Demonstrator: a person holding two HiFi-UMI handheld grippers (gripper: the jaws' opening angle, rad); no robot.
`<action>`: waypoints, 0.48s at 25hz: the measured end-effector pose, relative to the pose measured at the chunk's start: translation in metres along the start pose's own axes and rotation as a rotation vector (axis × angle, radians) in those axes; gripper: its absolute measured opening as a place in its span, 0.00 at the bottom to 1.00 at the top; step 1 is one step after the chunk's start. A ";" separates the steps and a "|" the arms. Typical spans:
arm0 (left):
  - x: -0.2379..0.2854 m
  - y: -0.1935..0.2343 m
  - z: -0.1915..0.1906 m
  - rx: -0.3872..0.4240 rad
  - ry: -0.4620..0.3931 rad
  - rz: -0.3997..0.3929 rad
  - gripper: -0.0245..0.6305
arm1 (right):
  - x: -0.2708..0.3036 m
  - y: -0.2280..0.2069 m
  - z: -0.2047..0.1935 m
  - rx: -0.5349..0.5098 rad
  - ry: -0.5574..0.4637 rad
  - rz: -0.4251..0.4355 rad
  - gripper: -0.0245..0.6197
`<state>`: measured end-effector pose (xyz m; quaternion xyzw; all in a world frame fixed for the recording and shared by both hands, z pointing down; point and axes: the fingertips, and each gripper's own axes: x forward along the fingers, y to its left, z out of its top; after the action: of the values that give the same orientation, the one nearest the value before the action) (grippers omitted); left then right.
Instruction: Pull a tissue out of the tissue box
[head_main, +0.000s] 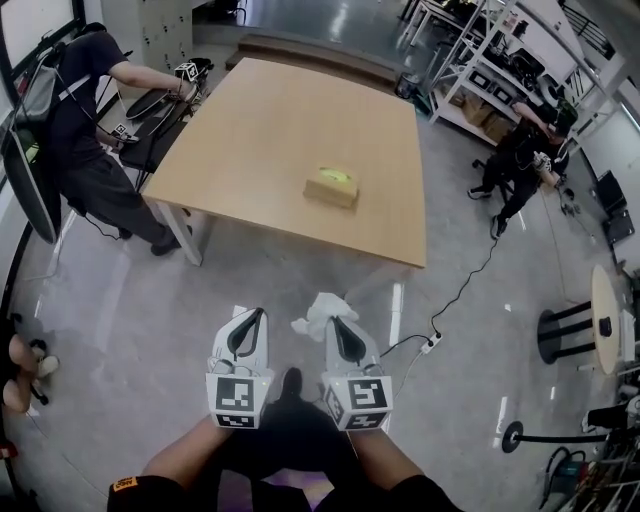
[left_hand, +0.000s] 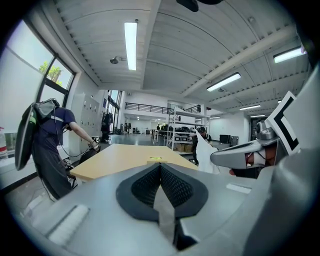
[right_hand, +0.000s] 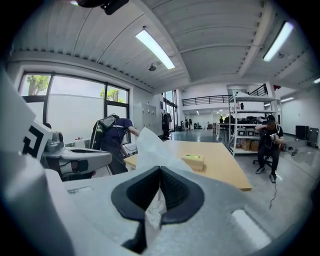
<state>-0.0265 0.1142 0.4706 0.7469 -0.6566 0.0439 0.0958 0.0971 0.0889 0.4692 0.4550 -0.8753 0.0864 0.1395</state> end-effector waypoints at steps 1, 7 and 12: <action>-0.005 0.003 -0.003 -0.007 0.003 -0.006 0.07 | -0.002 0.006 -0.003 0.000 0.007 -0.007 0.03; -0.021 0.013 -0.017 -0.030 0.027 -0.040 0.07 | -0.019 0.030 -0.015 -0.010 0.042 -0.041 0.03; -0.021 0.004 -0.026 -0.033 0.035 -0.045 0.07 | -0.028 0.032 -0.034 -0.010 0.063 -0.027 0.03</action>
<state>-0.0316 0.1395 0.4924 0.7590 -0.6383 0.0442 0.1205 0.0923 0.1384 0.4919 0.4632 -0.8645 0.0943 0.1707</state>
